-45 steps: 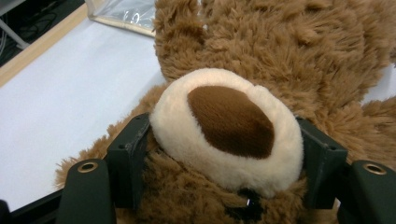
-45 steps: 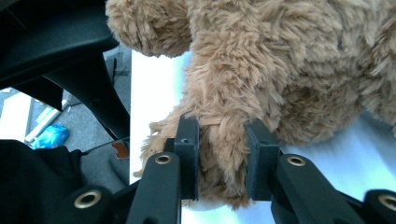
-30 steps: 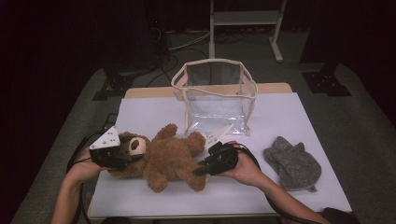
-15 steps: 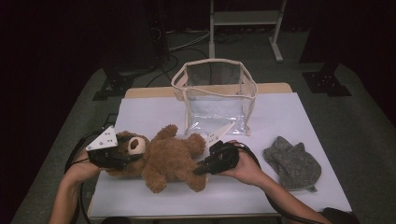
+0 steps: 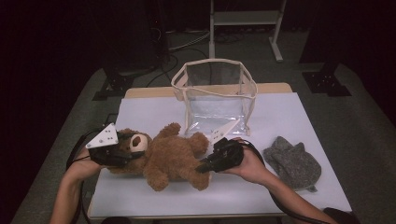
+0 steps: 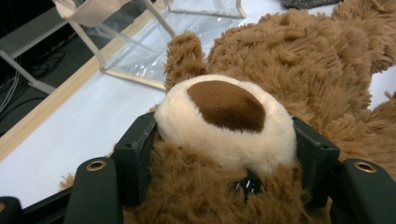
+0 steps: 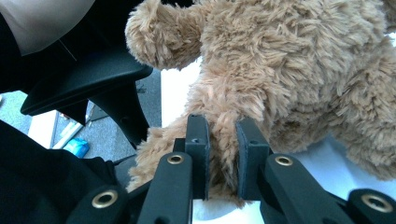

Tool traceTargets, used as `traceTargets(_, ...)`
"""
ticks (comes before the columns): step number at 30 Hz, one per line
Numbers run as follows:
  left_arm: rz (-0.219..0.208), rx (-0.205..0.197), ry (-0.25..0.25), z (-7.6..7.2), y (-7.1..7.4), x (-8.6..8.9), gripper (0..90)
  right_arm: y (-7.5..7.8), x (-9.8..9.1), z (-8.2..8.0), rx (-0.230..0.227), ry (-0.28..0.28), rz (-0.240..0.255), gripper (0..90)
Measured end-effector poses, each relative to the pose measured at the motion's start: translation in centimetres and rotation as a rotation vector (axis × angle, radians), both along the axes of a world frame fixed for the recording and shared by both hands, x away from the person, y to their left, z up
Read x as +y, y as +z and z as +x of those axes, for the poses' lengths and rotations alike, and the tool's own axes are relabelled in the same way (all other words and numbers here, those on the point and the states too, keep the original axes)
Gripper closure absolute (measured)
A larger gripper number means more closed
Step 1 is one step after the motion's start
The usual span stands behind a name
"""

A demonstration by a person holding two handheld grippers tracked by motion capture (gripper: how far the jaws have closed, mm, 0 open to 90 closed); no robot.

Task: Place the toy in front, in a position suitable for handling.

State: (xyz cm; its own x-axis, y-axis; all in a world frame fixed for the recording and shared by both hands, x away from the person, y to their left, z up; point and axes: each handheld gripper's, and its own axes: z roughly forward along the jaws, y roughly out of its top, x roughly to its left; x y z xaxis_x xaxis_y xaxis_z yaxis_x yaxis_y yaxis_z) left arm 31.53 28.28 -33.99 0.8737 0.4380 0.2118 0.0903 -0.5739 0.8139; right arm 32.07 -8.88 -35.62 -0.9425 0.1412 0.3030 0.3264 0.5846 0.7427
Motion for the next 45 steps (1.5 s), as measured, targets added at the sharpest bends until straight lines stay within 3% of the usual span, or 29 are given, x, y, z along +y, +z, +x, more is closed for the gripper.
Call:
traceTargets(14, -0.041, -0.034, -0.057, 1.2, 0.8, -4.0, 35.0, 1.9, -4.0, -0.7, -0.028, -0.047, -0.022, 77.3)
traceTargets(32, -0.075, -0.071, -0.219, 3.2, 1.5, -14.1, 35.0, 4.0, -13.5, -3.6, -0.095, -0.167, -0.089, 77.2)
traceTargets(38, -0.057, -0.048, -0.235, 3.2, -0.1, -16.6, 34.9, 2.9, -15.9, -4.2, -0.086, -0.205, -0.114, 77.2)
traceTargets(43, -0.017, -0.009, -0.24, 2.5, -2.5, -17.6, 34.9, 0.0, -17.0, -4.3, -0.035, -0.226, -0.139, 77.2)
traceTargets(45, -0.021, 0.011, -0.231, 2.2, -3.3, -17.3, 34.7, -1.4, -17.3, -4.3, -0.009, -0.232, -0.129, 77.2)
